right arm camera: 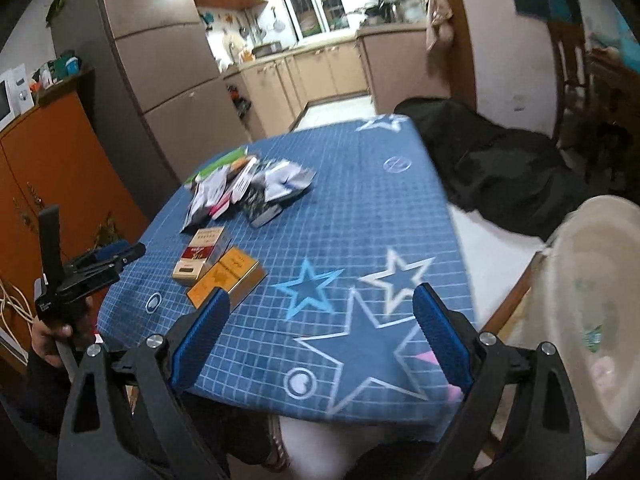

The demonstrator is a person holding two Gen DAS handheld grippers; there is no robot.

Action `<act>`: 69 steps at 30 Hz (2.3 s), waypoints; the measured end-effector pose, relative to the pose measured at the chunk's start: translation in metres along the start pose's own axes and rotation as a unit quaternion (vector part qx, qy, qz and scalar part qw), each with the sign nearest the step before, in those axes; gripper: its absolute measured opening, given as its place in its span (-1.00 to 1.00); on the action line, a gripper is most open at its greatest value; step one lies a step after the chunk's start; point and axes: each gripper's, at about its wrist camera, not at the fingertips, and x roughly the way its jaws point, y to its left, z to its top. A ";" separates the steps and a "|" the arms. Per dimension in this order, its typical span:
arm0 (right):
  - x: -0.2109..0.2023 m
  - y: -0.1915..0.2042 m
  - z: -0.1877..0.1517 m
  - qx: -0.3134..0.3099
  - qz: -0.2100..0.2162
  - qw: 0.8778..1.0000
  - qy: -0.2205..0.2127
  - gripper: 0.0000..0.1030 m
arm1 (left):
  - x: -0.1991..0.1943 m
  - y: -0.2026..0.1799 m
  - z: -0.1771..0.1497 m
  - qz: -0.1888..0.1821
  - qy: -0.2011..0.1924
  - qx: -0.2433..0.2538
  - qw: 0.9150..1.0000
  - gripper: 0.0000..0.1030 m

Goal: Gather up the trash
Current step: 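Move both open tools back over the table, then grasp the white wrapper with the left tool while the right tool grasps the gold cigarette pack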

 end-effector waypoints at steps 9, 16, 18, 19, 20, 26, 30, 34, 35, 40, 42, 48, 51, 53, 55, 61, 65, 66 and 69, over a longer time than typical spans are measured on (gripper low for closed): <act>0.038 0.025 -0.010 -0.016 0.016 0.999 0.040 0.74 | 0.035 -0.004 0.038 -0.058 0.006 0.028 0.998 0.58; 0.043 0.019 -0.014 -0.005 0.012 0.999 0.052 0.74 | 0.110 -0.025 0.050 -0.003 0.035 0.103 0.994 0.58; 0.043 0.016 -0.013 -0.003 0.012 0.999 0.051 0.74 | 0.124 -0.020 0.048 0.020 0.042 0.107 0.993 0.58; 0.045 0.014 -0.012 -0.002 0.012 0.999 0.052 0.74 | 0.127 -0.014 0.049 0.011 0.045 0.092 0.995 0.56; 0.046 0.013 -0.011 -0.004 0.010 0.999 0.052 0.74 | 0.127 -0.010 0.050 0.004 0.045 0.080 0.996 0.43; 0.064 0.015 0.002 -0.023 0.006 0.998 0.055 0.74 | 0.131 0.015 0.055 -0.052 0.050 0.016 0.997 -0.28; 0.076 0.020 0.009 -0.033 0.008 0.998 0.052 0.73 | 0.119 0.020 0.055 -0.041 0.023 0.006 0.999 -0.67; 0.086 0.023 0.016 -0.045 0.005 0.998 0.050 0.58 | 0.096 0.031 0.055 -0.038 0.002 -0.025 0.999 -0.77; 0.088 0.023 0.018 -0.046 0.003 0.998 0.049 0.57 | 0.087 0.033 0.052 -0.034 -0.007 -0.029 0.999 -0.77; 0.095 0.021 0.025 -0.039 -0.002 0.998 0.051 0.53 | 0.044 0.038 0.032 -0.019 -0.036 -0.038 0.998 -0.78; 0.094 0.025 0.023 -0.034 0.013 0.998 0.059 0.53 | 0.027 0.039 0.021 -0.010 -0.044 -0.043 0.998 -0.78; 0.105 0.066 0.010 -0.023 0.010 0.996 0.080 0.81 | 0.007 0.035 0.005 -0.022 -0.046 -0.050 0.997 -0.78; 0.112 0.095 0.002 -0.041 -0.005 0.997 0.069 0.89 | -0.001 0.029 0.001 -0.018 -0.052 -0.039 0.998 -0.78; 0.120 0.111 -0.005 -0.058 -0.037 0.996 0.065 0.89 | -0.005 0.025 0.001 -0.025 -0.056 -0.036 0.997 -0.78; 0.131 0.124 -0.014 -0.076 -0.061 0.993 0.071 0.89 | -0.006 0.020 0.001 -0.018 -0.062 -0.027 0.998 -0.78; 0.138 0.120 -0.022 -0.071 -0.086 0.993 0.050 0.88 | -0.006 0.021 -0.002 -0.031 -0.063 -0.033 0.997 -0.78; 0.120 0.092 -0.024 -0.050 -0.090 0.993 0.052 0.75 | -0.003 0.020 -0.007 -0.040 -0.057 -0.028 0.997 -0.78; 0.117 0.084 -0.025 -0.043 -0.096 0.993 0.052 0.75 | -0.002 0.018 -0.008 -0.041 -0.055 -0.028 0.997 -0.78; 0.106 0.065 -0.028 -0.029 -0.113 0.992 0.046 0.75 | 0.001 0.020 -0.010 -0.045 -0.047 -0.031 0.997 -0.78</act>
